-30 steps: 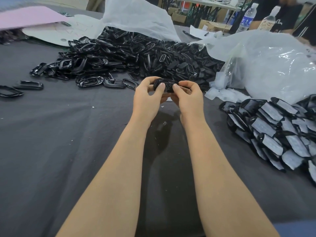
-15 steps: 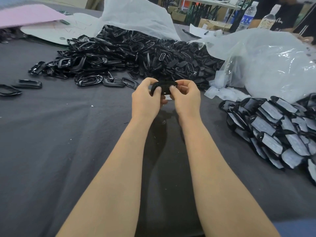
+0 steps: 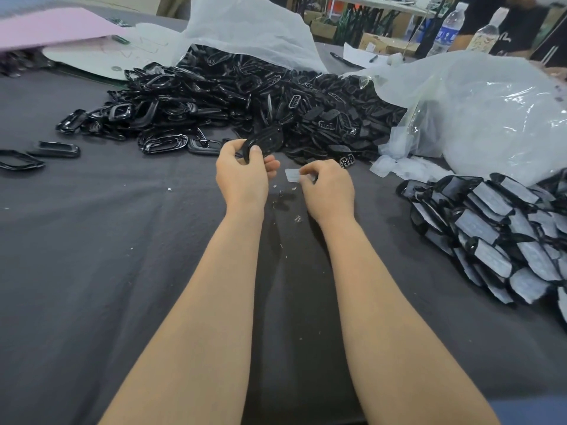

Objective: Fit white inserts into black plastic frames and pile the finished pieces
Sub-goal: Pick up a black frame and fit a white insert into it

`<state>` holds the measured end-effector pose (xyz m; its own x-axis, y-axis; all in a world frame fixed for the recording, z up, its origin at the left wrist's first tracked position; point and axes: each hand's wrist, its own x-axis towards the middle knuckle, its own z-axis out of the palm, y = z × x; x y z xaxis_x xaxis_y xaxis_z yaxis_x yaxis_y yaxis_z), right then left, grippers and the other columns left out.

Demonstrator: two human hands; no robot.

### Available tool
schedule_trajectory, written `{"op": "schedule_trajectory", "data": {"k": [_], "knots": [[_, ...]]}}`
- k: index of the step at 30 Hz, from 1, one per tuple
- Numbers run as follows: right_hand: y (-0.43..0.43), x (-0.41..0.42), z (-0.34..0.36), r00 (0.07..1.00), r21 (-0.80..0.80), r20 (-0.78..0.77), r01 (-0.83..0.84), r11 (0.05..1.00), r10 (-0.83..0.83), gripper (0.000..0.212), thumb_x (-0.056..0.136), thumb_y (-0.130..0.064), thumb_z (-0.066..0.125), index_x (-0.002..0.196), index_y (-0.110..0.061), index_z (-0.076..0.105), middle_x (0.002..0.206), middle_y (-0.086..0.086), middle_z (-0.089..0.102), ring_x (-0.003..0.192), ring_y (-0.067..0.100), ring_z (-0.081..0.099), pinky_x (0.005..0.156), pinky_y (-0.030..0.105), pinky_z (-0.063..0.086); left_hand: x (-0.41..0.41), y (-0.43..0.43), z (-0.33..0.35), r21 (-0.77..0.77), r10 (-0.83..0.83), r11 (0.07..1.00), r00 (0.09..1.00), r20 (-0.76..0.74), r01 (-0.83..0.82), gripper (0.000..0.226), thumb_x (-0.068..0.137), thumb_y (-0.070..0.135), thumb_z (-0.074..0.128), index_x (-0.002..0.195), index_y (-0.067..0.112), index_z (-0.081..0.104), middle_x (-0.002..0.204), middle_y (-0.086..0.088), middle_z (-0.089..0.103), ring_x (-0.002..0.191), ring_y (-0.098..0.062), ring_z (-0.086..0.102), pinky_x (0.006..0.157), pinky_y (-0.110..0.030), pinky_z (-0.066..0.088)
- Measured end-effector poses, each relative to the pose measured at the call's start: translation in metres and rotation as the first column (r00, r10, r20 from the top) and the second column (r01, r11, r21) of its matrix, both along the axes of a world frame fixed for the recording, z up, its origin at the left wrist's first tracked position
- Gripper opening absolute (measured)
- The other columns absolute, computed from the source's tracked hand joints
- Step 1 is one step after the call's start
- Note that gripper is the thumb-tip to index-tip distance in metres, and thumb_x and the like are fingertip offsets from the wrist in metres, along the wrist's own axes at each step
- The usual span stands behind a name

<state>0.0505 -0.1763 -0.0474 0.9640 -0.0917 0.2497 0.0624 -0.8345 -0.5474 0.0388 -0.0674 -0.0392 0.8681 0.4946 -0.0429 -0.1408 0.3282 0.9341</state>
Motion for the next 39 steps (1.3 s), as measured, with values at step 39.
{"op": "schedule_trajectory", "data": {"k": [39], "knots": [[0.002, -0.004, 0.013, 0.962, 0.561, 0.263, -0.090, 0.823, -0.074, 0.005, 0.091, -0.013, 0.061, 0.087, -0.017, 0.061, 0.093, 0.008, 0.066, 0.086, 0.018, 0.059, 0.079, 0.025, 0.048, -0.005, -0.010, 0.001, 0.349, -0.277, 0.907, 0.958, 0.072, 0.236, 0.027, 0.097, 0.003, 0.050, 0.092, 0.029, 0.055, 0.079, -0.002, 0.070, 0.063, -0.005, 0.069, 0.063, -0.019, 0.055]]}}
